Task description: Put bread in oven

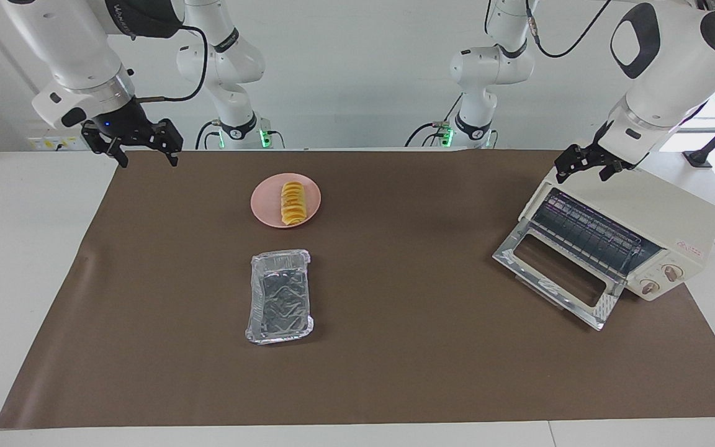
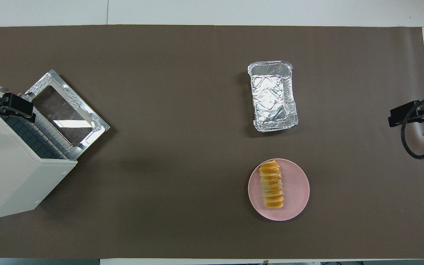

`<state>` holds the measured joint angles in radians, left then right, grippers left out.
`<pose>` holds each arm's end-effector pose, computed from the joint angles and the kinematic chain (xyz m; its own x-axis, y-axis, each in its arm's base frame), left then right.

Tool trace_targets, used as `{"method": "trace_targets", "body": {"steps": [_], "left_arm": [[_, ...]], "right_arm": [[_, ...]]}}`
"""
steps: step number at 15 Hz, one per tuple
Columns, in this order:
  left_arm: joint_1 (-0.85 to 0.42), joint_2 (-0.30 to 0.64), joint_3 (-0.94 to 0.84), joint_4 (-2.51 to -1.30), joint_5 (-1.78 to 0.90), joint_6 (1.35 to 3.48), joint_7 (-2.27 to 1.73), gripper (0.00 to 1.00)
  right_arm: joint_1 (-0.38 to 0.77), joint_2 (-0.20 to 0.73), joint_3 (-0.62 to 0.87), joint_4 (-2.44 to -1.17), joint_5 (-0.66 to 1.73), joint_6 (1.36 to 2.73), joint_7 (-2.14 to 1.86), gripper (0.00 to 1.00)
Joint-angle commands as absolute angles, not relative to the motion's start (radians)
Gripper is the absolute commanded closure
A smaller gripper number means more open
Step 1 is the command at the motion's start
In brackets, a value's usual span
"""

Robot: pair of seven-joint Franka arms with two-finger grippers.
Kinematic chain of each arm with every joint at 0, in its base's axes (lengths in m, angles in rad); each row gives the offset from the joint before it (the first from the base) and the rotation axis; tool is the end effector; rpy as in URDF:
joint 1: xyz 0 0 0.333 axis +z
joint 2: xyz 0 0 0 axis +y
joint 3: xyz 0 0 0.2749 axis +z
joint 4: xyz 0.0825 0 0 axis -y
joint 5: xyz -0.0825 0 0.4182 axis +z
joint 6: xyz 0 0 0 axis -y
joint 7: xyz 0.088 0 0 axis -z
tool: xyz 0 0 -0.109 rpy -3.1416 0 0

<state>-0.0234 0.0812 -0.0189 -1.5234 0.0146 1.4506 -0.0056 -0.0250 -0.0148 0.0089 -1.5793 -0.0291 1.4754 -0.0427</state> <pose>0.5951 -0.0231 0.5474 0.9876 -0.0346 -0.1533 -0.0372 -0.9992 -0.0139 0.5739 -0.0126 0.5779 0.9956 0.0239 -0.0901 0.0262 -0.9993 0.0254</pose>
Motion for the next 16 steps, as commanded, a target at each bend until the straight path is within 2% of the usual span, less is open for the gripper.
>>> {"method": "trace_targets", "body": {"steps": [1,11,14,16], "left_arm": [[-0.029,0.06,-0.012,-1.546,0.023,1.459,-0.005,0.0],[-0.029,0.06,-0.012,-1.546,0.023,1.459,-0.005,0.0],[-0.029,0.058,-0.012,-1.546,0.023,1.459,-0.005,0.0],[-0.029,0.058,-0.012,-1.546,0.023,1.459,-0.005,0.0]], "right_arm": [[-0.034,-0.037,0.015,-1.608,-0.023,1.482,-0.054,0.0],[-0.025,-0.06,0.024,-1.644,-0.025,1.47,-0.06,0.0],[0.02,-0.107,0.032,-1.745,-0.012,1.491,-0.038,0.0],[0.066,-0.168,0.034,-1.868,-0.008,1.547,0.058,0.0]]}}
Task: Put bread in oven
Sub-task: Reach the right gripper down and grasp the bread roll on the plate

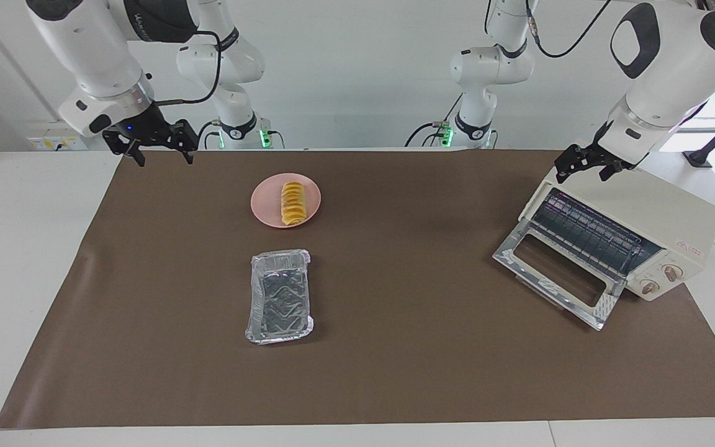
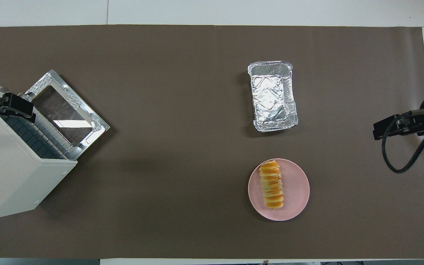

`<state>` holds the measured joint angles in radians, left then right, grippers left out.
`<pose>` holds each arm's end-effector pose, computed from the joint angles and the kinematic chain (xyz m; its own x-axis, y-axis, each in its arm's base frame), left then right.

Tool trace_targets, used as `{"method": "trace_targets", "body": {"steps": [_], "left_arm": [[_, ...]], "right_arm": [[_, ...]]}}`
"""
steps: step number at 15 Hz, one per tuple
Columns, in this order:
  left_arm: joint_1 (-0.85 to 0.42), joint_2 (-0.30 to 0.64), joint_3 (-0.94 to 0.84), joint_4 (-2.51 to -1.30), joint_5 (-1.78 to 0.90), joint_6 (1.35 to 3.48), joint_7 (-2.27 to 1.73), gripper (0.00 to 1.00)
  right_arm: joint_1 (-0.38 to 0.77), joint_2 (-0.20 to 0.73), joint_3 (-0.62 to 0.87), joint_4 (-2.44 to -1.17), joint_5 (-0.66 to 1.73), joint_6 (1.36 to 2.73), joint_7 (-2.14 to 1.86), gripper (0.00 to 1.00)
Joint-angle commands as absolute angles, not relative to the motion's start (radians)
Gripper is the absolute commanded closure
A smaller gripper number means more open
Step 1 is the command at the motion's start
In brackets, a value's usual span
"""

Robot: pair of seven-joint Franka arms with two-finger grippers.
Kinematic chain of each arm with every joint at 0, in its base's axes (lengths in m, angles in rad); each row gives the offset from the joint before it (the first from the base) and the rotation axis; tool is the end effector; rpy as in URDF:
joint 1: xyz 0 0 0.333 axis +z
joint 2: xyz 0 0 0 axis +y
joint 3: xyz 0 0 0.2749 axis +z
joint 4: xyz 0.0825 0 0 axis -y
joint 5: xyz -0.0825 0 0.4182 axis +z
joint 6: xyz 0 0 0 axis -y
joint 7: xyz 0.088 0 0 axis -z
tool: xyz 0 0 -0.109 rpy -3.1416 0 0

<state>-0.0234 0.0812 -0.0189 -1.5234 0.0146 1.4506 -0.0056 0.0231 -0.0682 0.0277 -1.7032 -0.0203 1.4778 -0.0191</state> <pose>0.5951 -0.0231 0.5474 0.9876 -0.0346 -0.1533 -0.0372 -0.9992 -0.0139 0.5554 0.0262 0.5470 0.9853 0.0670 -0.1570 0.0708 -0.9973 0.0192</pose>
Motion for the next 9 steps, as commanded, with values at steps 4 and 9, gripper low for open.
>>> {"method": "trace_targets", "body": {"steps": [4,9], "left_arm": [[-0.029,0.06,-0.012,-1.546,0.023,1.459,-0.005,0.0],[-0.029,0.058,-0.012,-1.546,0.023,1.459,-0.005,0.0]], "right_arm": [[0.169,-0.279,0.034,-2.09,0.026,1.655,0.164,0.0],[0.259,-0.385,0.035,-2.333,0.061,1.808,0.234,0.0]]}}
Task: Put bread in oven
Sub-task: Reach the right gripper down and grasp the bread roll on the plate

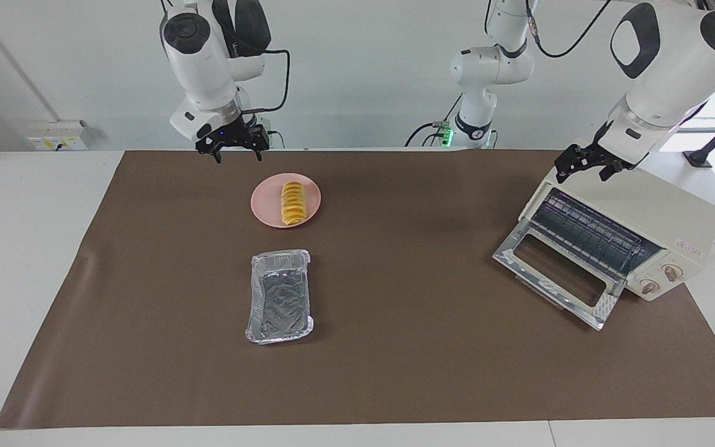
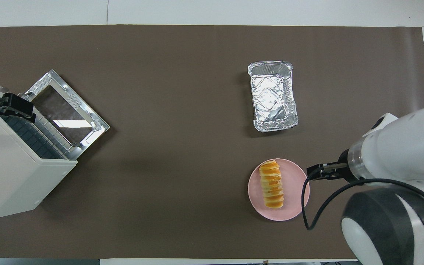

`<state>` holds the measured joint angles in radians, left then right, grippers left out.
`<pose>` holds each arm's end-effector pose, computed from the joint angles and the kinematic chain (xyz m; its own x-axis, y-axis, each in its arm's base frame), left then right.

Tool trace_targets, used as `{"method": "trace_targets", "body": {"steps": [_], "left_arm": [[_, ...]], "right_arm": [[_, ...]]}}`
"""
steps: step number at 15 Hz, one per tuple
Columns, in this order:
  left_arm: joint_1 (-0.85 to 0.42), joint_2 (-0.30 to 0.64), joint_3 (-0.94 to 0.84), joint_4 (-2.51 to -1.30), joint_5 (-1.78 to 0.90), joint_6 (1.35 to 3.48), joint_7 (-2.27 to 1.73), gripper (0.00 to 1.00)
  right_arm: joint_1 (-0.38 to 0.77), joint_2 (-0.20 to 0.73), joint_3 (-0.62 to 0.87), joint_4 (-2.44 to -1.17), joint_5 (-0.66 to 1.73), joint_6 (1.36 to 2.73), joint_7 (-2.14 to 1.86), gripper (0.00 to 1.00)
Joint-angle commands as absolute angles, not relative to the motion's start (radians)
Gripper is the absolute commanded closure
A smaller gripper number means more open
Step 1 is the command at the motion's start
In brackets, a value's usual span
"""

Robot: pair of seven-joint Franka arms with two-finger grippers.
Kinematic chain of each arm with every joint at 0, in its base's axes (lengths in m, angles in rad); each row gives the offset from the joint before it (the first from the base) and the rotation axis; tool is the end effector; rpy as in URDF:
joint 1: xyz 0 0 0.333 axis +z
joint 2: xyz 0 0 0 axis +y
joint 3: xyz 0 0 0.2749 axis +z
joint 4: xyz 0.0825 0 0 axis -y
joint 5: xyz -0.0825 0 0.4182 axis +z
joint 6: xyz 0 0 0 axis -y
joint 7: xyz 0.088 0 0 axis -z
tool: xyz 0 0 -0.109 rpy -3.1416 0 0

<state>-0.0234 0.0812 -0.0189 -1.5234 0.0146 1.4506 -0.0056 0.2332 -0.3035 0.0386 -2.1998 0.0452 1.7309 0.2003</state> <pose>0.5951 -0.0231 0.5474 0.9876 -0.0346 -0.1533 -0.0372 -0.9992 -0.0139 0.4689 0.1355 0.4424 0.9842 0.0568 -0.1678 0.0580 -0.9983 0.0022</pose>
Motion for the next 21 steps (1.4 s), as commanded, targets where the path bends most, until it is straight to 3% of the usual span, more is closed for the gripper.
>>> {"method": "trace_targets", "body": {"steps": [1,5,10,13,18,21], "left_arm": [[-0.029,0.06,-0.012,-1.546,0.023,1.457,-0.005,0.0],[-0.029,0.058,-0.012,-1.546,0.023,1.459,-0.005,0.0],[-0.029,0.058,-0.012,-1.546,0.023,1.459,-0.005,0.0],[-0.029,0.06,-0.012,-1.546,0.023,1.459,-0.005,0.0],[-0.029,0.06,-0.012,-1.546,0.023,1.459,-0.005,0.0],[-0.029,0.058,-0.012,-1.546,0.023,1.459,-0.005,0.0]], "right_arm": [[0.296,-0.387,0.035,-2.362,0.063,1.831,0.267,0.0],[0.371,-0.332,0.035,-2.492,0.063,2.06,0.342,0.0],[0.426,-0.189,0.035,-2.507,0.063,2.235,0.409,0.0],[0.457,-0.134,0.035,-2.511,0.063,2.312,0.428,0.0],[0.451,-0.118,0.035,-2.534,0.063,2.35,0.399,0.0],[0.449,-0.114,0.035,-2.537,0.063,2.367,0.396,0.25]]}}
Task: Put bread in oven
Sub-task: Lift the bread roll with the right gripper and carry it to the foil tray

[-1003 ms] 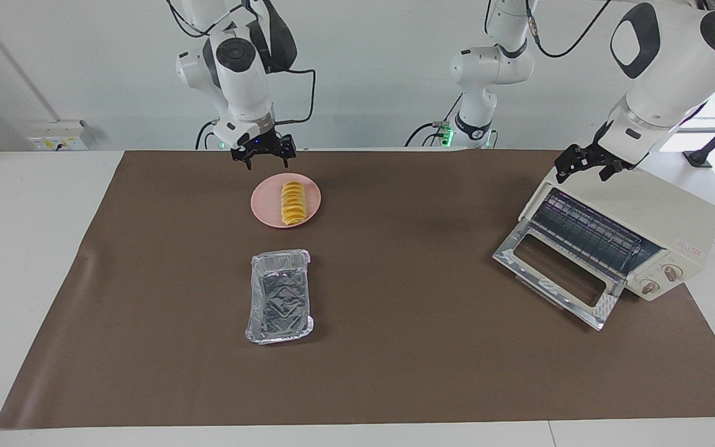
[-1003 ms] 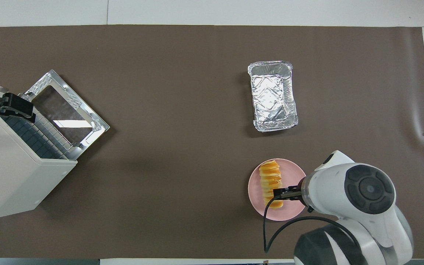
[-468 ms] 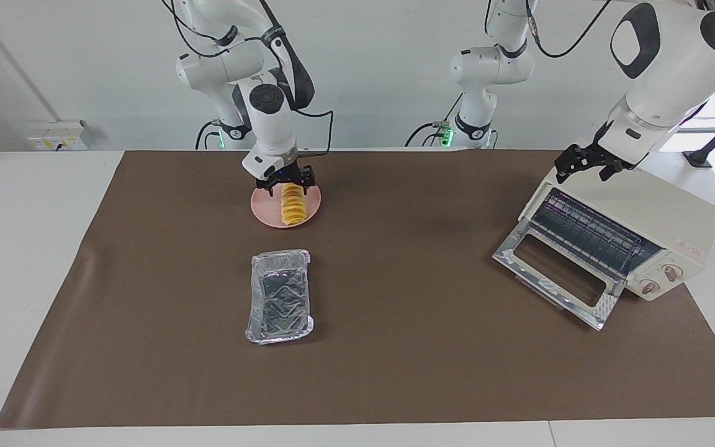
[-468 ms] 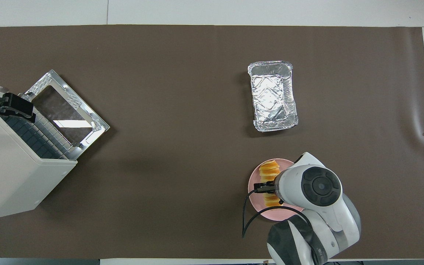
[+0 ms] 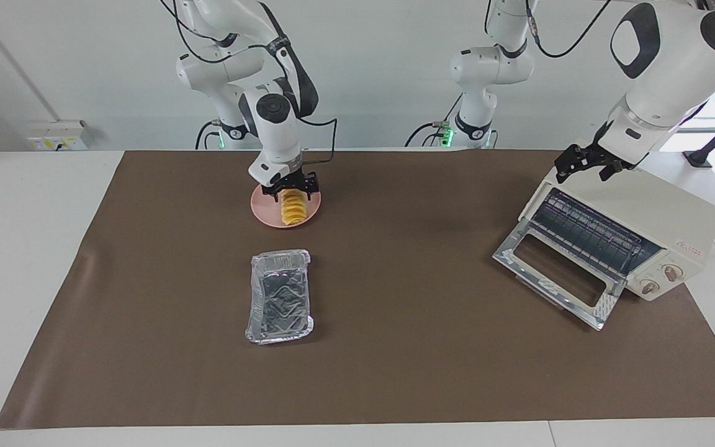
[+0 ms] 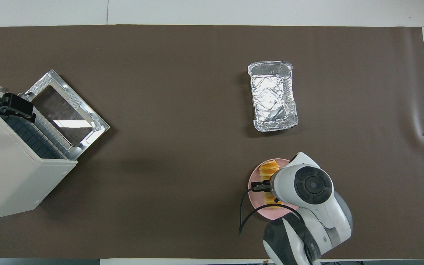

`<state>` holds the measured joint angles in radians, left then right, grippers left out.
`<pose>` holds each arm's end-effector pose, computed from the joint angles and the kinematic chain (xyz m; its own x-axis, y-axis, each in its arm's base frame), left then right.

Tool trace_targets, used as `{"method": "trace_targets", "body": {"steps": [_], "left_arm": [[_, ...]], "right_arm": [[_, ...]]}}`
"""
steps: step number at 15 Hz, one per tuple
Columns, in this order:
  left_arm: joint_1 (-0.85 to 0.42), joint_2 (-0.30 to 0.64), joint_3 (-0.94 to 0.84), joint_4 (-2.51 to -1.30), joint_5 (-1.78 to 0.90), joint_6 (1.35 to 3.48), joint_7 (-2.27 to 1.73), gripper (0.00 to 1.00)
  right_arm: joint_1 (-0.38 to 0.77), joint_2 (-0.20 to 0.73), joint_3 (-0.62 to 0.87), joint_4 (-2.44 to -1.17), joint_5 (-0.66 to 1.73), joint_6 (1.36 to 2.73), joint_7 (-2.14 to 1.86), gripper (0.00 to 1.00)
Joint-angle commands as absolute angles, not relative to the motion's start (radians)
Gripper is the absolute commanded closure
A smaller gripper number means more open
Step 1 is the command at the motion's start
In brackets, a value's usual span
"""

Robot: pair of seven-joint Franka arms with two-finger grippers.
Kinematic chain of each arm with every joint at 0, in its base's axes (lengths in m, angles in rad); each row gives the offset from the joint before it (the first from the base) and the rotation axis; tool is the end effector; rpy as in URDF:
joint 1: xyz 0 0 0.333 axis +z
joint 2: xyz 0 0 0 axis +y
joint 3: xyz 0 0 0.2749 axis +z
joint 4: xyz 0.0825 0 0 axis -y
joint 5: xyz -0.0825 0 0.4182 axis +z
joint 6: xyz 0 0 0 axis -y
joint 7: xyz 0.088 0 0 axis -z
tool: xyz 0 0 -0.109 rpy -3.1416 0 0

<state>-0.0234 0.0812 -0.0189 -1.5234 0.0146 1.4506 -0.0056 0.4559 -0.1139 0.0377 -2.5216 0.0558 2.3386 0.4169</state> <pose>0.5951 -0.0231 0.5474 0.9876 -0.0346 -0.1533 -0.0372 -0.9992 -0.0139 0.4157 0.2242 0.2454 0.9964 0.0361 -0.0771 0.0361 -0.9993 -0.0020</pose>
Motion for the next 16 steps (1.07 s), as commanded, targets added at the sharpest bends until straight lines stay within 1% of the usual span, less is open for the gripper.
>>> {"method": "trace_targets", "body": {"steps": [1,3,4,7,9,10,13,14,16], "left_arm": [[-0.029,0.058,-0.012,-1.546,0.023,1.459,-0.005,0.0],[-0.029,0.058,-0.012,-1.546,0.023,1.459,-0.005,0.0],[-0.029,0.06,-0.012,-1.546,0.023,1.459,-0.005,0.0],[-0.029,0.058,-0.012,-1.546,0.023,1.459,-0.005,0.0],[-0.029,0.058,-0.012,-1.546,0.023,1.459,-0.005,0.0],[-0.029,0.058,-0.012,-1.546,0.023,1.459,-0.005,0.0],[-0.029,0.06,-0.012,-1.546,0.023,1.459,-0.005,0.0],[-0.029,0.06,-0.012,-1.546,0.023,1.459,-0.005,0.0],[-0.029,0.058,-0.012,-1.546,0.023,1.459,-0.005,0.0]], "right_arm": [[0.449,-0.104,0.035,-2.542,0.063,2.37,0.396,0.36],[0.449,-0.094,0.035,-2.545,0.063,2.394,0.394,0.87],[0.452,-0.091,0.035,-2.543,0.063,2.405,0.393,1.0],[0.456,-0.083,0.035,-2.53,0.063,2.392,0.399,1.0],[0.456,-0.069,0.035,-2.475,0.063,2.347,0.402,1.0],[0.456,-0.063,0.035,-2.429,0.063,2.298,0.405,1.0],[0.428,-0.052,0.034,-2.237,0.063,2.078,0.399,1.0],[0.416,-0.049,0.034,-2.186,0.063,2.025,0.394,1.0],[0.379,-0.026,0.034,-2.091,0.063,1.965,0.367,1.0]]}}
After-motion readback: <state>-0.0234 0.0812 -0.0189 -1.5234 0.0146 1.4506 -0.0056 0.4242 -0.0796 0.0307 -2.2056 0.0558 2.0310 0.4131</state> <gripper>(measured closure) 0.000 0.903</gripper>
